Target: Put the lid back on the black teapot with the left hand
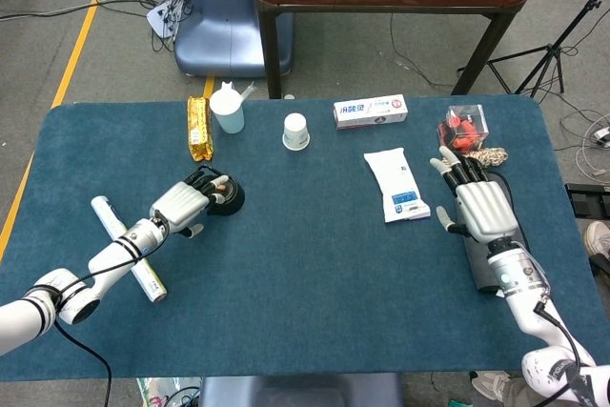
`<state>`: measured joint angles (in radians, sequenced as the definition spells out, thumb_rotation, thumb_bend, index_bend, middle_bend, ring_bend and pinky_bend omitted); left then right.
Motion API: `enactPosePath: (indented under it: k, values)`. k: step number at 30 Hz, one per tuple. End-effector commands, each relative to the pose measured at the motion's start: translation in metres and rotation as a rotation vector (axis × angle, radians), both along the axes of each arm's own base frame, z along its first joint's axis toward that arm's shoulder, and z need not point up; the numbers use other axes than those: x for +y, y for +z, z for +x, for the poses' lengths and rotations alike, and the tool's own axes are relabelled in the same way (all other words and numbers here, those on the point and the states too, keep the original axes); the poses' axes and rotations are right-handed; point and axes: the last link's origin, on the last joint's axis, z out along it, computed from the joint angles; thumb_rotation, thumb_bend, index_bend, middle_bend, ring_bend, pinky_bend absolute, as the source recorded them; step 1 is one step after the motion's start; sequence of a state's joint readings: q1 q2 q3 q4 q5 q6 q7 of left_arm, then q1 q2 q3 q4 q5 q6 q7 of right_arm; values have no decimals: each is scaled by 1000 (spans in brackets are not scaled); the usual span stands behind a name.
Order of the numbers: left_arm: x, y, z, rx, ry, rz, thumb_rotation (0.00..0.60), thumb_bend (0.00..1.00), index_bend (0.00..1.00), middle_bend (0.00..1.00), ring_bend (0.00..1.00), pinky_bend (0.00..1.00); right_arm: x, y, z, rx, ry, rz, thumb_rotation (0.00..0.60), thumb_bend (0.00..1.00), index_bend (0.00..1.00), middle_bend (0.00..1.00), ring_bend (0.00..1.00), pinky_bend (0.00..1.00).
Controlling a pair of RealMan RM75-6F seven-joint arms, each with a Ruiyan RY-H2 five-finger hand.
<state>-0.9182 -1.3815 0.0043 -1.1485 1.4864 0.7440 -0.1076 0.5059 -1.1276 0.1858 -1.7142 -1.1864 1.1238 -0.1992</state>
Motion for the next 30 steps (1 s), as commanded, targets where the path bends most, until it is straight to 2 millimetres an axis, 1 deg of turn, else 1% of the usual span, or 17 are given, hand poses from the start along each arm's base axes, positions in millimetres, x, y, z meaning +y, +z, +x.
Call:
enactPosePath:
  k: [1,12,21,30]
  values:
    - [0,1,0,0,-1,1,600,322,250,0,0,0,0,0,0,-1,-1,-3,600,435,29,0,0,0]
    - [0,7,1,12,4,6,600,323,251,0,0,0,-1,2,-4,-6,-4,-6,600,435,29,0,0,0]
    - [4,3,4,27,4,4,600,322,252,0,0,0,-2,1,-6,-11,-7,-7,600,435,29,0,0,0]
    - [13,-6,1,41,23,-14,600,322,251,0,0,0,-6,0,-7,-9,-16,-11,600,436,29,0,0,0]
